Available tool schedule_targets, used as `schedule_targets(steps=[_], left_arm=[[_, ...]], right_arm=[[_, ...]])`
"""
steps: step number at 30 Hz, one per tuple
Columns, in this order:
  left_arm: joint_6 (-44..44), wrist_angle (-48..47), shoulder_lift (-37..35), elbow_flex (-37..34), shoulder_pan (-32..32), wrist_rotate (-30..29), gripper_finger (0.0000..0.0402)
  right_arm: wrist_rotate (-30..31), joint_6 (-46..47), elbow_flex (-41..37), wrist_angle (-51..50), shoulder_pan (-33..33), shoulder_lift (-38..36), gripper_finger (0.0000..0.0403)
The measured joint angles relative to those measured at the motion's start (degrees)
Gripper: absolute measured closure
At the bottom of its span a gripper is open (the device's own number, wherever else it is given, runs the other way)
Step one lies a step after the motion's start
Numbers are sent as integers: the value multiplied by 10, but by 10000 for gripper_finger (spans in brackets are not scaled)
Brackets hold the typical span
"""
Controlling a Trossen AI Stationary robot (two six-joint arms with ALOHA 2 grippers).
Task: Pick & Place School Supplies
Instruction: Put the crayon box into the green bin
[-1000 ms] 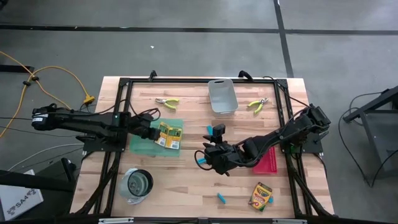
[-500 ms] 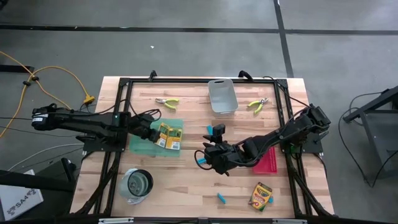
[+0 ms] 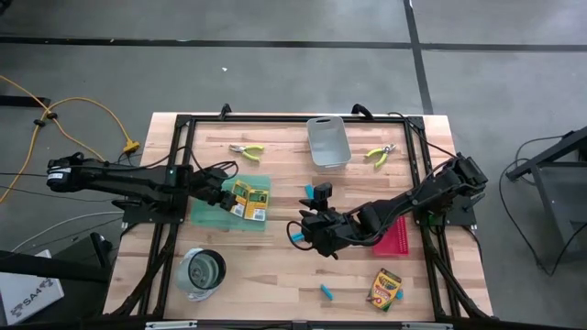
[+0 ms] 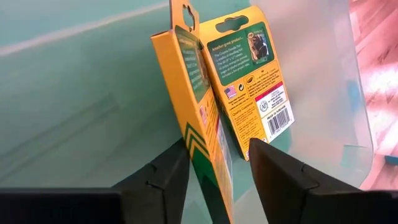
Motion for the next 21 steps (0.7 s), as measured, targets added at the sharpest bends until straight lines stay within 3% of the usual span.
schedule_targets(steps=[21], left_arm=[[2,-83,0,0,0,26,238]], right_arm=[[-28,29,0,-13,0,0,262]])
